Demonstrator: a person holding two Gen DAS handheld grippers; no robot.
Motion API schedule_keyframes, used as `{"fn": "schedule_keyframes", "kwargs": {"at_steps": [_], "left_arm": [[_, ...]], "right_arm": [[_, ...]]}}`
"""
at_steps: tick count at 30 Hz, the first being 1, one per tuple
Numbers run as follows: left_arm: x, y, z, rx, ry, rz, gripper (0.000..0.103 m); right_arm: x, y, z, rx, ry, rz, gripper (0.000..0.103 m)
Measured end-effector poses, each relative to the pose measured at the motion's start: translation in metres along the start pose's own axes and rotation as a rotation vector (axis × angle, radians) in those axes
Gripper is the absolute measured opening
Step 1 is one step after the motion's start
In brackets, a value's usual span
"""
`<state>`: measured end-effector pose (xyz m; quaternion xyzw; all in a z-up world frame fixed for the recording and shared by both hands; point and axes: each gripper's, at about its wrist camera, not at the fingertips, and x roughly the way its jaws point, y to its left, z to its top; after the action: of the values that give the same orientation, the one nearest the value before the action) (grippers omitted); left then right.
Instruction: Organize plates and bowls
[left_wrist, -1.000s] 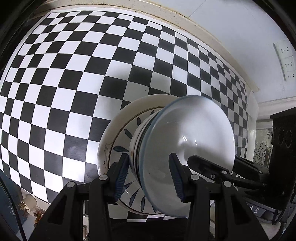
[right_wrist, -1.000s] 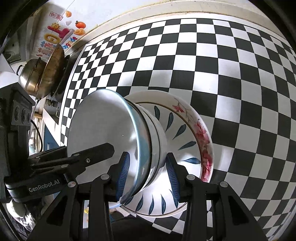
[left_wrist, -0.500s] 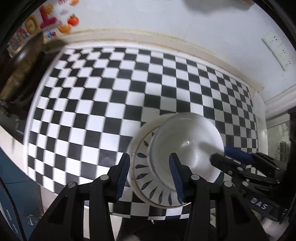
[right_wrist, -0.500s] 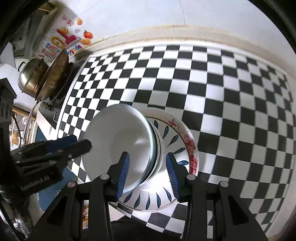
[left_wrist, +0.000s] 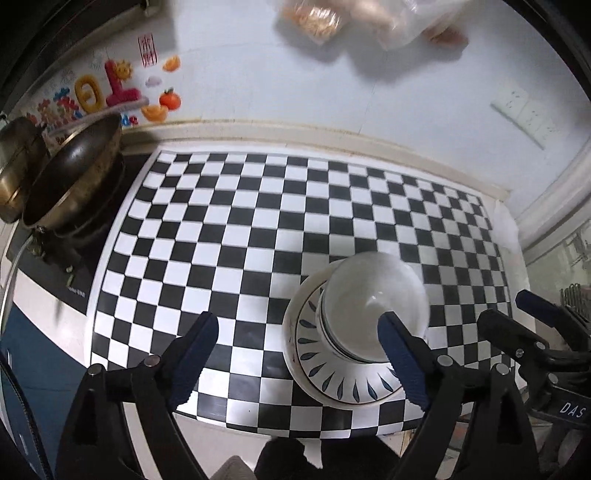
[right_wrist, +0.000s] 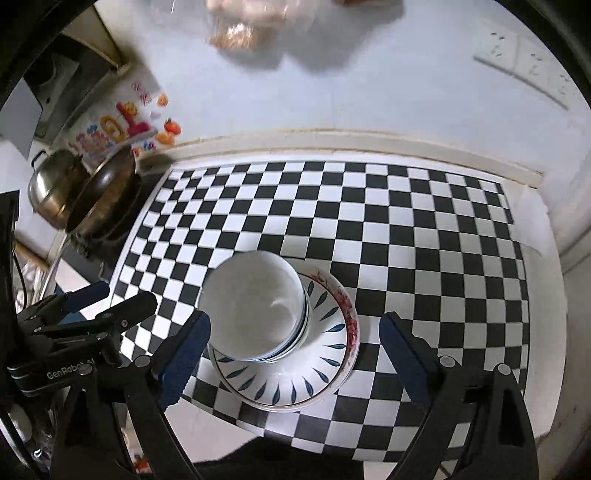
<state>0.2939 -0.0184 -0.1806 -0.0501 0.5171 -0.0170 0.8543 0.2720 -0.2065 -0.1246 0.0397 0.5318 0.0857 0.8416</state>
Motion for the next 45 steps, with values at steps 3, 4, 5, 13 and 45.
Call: {"fn": "schedule_keyframes", "kwargs": {"at_steps": [3,4,5,13,45], "left_arm": [[-0.025,-0.005,-0.002,0.036,-0.051,-0.007,0.088],[-0.034,-0.007,-0.004,0.05,-0.073,-0.003,0.088],[-0.046,-0.009,-0.007,0.067,-0.099,0.007,0.088],[-0.12,-0.016,-0.041,0.085,-0.193,0.017,0.088],[-0.279,-0.027,-0.204,0.048,-0.354,0.065,0.088]], "right_arm": [[-0.025,0.007,-0.007,0.019,-0.053,-0.017,0.096],[-0.032,0.009,-0.01,0.022,-0.066,-0.021,0.096],[-0.041,0.012,-0.013,0.025,-0.083,-0.027,0.096],[-0.139,0.039,-0.055,0.032,-0.247,-0.079,0.097],[-0.327,0.088,-0.241,-0.048,-0.434,-0.117,0.099]]}}
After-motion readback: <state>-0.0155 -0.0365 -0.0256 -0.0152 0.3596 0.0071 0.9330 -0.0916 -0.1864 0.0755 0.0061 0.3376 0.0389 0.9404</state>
